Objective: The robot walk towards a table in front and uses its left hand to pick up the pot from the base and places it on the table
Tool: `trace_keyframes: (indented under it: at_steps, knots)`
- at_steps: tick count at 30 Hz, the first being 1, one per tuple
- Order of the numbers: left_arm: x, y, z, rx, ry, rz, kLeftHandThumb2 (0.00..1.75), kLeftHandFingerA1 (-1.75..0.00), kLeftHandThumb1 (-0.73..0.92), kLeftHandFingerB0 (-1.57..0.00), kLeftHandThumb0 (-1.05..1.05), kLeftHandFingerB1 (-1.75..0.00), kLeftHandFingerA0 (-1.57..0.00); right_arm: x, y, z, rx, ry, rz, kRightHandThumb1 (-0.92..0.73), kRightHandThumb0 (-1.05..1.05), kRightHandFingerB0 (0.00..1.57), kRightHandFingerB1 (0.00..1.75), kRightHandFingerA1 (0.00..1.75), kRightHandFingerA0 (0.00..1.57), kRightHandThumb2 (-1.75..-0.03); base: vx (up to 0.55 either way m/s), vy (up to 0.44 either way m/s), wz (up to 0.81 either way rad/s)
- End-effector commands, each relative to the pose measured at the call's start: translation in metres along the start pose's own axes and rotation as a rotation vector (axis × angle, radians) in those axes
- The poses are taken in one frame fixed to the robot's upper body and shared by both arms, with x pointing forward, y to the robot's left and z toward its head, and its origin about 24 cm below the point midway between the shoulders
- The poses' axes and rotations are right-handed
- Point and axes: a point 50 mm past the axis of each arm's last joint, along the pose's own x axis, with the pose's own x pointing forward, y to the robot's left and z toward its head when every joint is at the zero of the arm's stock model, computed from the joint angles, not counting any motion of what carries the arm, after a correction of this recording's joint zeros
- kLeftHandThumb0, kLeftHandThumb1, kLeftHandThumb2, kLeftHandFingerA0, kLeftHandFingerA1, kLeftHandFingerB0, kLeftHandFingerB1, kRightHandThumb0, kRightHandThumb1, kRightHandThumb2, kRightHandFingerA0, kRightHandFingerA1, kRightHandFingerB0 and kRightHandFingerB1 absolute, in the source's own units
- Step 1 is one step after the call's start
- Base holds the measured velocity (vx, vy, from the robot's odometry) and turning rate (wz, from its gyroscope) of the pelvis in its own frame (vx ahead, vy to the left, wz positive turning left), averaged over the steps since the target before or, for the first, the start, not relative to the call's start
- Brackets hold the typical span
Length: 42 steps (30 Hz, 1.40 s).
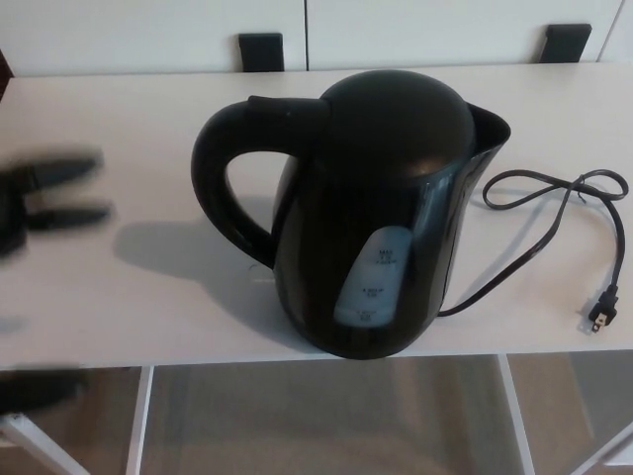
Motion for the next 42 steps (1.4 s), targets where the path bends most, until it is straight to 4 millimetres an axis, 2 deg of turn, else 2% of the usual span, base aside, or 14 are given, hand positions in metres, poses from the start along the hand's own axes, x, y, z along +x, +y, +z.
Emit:
trace_keyframes:
  at_steps: [1, 7, 8, 12, 13, 20, 23, 24, 27, 28, 33, 35, 41, 42]
  knots:
    - [0.057, 0.037, 0.027, 0.010, -0.069, 0.258, 0.50, -0.65, 0.27, -0.06, -0.64, -0.50, -0.14, 0.003, -0.016, 0.003, 0.029, 0.013, -0.054, -0.72, -1.05, 0.00, 0.34, 0.35, 0.00, -0.71, 0.00, 0.000, 0.00]
    - [0.074, 0.033, 0.001, 0.065, -0.023, 0.306, 0.52, -0.44, 0.36, -0.12, -0.54, -0.30, -0.17, 0.008, -0.019, 0.010, 0.011, 0.002, -0.054, -0.73, -1.05, 0.00, 0.29, 0.39, 0.00, -0.71, 0.00, 0.000, 0.00]
    - [0.076, 0.030, -0.005, 0.062, 0.003, 0.302, 0.78, -0.50, 0.15, 0.00, -0.31, -0.49, -0.01, 0.009, -0.020, 0.011, 0.026, 0.000, -0.050, -0.71, -1.05, 0.00, 0.27, 0.35, 0.00, -0.69, 0.00, 0.000, 0.00]
    - [0.081, 0.021, -0.020, 0.071, 0.074, 0.278, 0.80, -0.50, 0.19, 0.00, -0.30, -0.49, 0.00, 0.011, -0.020, 0.013, 0.053, -0.016, -0.042, -0.72, -1.05, 0.00, 0.23, 0.28, 0.00, -0.68, 0.00, 0.000, 0.00]
    - [0.082, 0.014, -0.027, 0.074, 0.115, 0.246, 0.73, -0.38, 0.38, -0.10, -0.56, -0.28, -0.02, 0.012, -0.020, 0.013, 0.053, -0.013, -0.044, -0.70, -1.05, 0.00, 0.16, 0.22, 0.00, -0.68, 0.00, 0.000, 0.00]
    - [0.090, -0.006, -0.047, 0.078, 0.205, 0.149, 0.73, -0.23, 0.38, -0.07, -0.58, -0.23, -0.05, 0.015, -0.021, 0.018, 0.048, -0.024, -0.049, -0.72, -1.05, 0.00, 0.14, 0.26, 0.00, -0.68, 0.00, 0.000, 0.00]
    - [0.090, -0.014, -0.055, 0.068, 0.240, 0.098, 0.55, -0.26, 0.47, -0.07, -0.64, -0.25, -0.03, 0.015, -0.022, 0.019, 0.052, -0.026, -0.051, -0.72, -1.05, 0.00, 0.13, 0.22, 0.00, -0.68, 0.00, 0.000, 0.00]
    - [0.091, -0.017, -0.058, 0.068, 0.254, 0.083, 0.75, -0.23, 0.38, -0.07, -0.61, -0.23, -0.05, 0.016, -0.022, 0.020, 0.061, -0.030, -0.052, -0.71, -1.05, 0.00, 0.12, 0.21, 0.00, -0.68, 0.00, 0.000, 0.00]
    - [0.091, -0.023, -0.067, 0.087, 0.286, 0.052, 0.75, -0.25, 0.39, -0.08, -0.62, -0.23, -0.05, 0.017, -0.021, 0.020, 0.051, -0.028, -0.059, -0.71, -1.05, 0.00, 0.14, 0.20, 0.00, -0.67, 0.00, 0.000, 0.00]
    - [0.091, -0.025, -0.070, 0.087, 0.299, 0.041, 0.55, -0.26, 0.48, -0.06, -0.65, -0.25, -0.05, 0.017, -0.022, 0.020, 0.051, -0.029, -0.057, -0.72, -1.05, 0.00, 0.14, 0.19, 0.00, -0.67, 0.00, 0.000, 0.00]
    - [0.093, -0.030, -0.080, 0.096, 0.331, 0.018, 0.57, -0.26, 0.50, -0.05, -0.72, -0.24, -0.04, 0.018, -0.023, 0.023, 0.037, -0.033, -0.055, -0.72, -1.05, 0.00, 0.29, 0.26, 0.00, -0.70, 0.00, 0.000, 0.00]
    - [0.095, -0.032, -0.082, 0.115, 0.340, 0.009, 0.81, -0.28, 0.40, -0.08, -0.64, -0.25, -0.02, 0.019, -0.023, 0.023, 0.037, -0.028, -0.055, -0.73, -1.05, 0.00, 0.24, 0.23, 0.00, -0.69, 0.00, 0.000, 0.00]
    - [0.100, -0.037, -0.082, 0.146, 0.338, 0.022, 0.73, -0.36, 0.44, -0.09, -0.73, -0.30, -0.09, 0.019, -0.023, 0.025, 0.050, -0.035, -0.051, -0.71, -1.05, 0.00, 0.23, 0.24, 0.00, -0.67, 0.00, 0.000, 0.00]
    - [0.101, -0.038, -0.082, 0.149, 0.340, 0.028, 0.85, -0.48, 0.23, 0.00, -0.34, -0.48, 0.00, 0.019, -0.023, 0.025, 0.042, -0.036, -0.051, -0.73, -1.05, 0.00, 0.26, 0.30, 0.00, -0.68, 0.00, 0.000, 0.00]
